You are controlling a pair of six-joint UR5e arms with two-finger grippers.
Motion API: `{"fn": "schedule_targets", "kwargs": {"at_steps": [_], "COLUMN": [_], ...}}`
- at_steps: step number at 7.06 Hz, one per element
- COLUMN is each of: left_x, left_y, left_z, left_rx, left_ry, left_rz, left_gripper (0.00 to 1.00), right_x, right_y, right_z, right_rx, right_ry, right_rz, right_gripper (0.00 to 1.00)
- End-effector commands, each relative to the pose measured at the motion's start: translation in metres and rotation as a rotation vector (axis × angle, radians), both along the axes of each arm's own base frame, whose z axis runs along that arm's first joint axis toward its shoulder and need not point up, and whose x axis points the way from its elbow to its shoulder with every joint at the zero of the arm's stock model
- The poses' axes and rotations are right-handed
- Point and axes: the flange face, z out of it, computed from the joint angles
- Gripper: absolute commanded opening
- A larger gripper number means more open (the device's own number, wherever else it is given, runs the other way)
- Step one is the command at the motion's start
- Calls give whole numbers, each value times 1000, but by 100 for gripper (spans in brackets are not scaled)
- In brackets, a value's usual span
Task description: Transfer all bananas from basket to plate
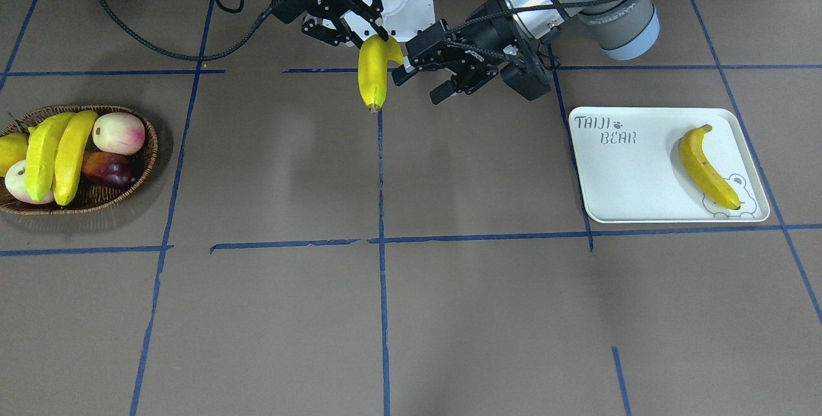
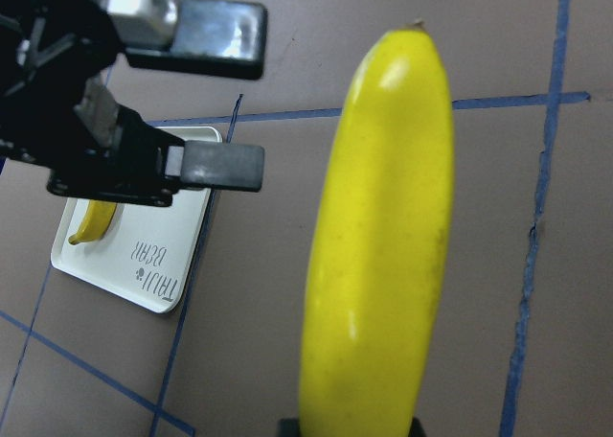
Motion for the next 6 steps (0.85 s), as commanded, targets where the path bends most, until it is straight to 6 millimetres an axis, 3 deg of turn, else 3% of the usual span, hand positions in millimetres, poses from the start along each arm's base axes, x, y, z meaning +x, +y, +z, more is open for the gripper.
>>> {"fn": "schedule_targets", "kwargs": {"at_steps": [1, 4, 5, 6], "left_x": [25, 37, 37, 34], "left_y": [21, 28, 28, 28], "left_z": [-15, -21, -21, -21], "left_rx": [8, 12, 13, 16], "left_ry": [22, 30, 31, 34], "left_rz": [22, 23, 23, 22], "left_gripper": [99, 92, 30, 0], "right_x": [0, 2, 2, 2], "right_y": [1, 1, 1, 1], "right_z": [-2, -3, -3, -3], "right_rx": [-2, -2, -2, -2], "right_ry": [-6, -10, -10, -10], "right_rz": [1, 1, 1, 1], "right_gripper": [1, 1, 1, 1]}}
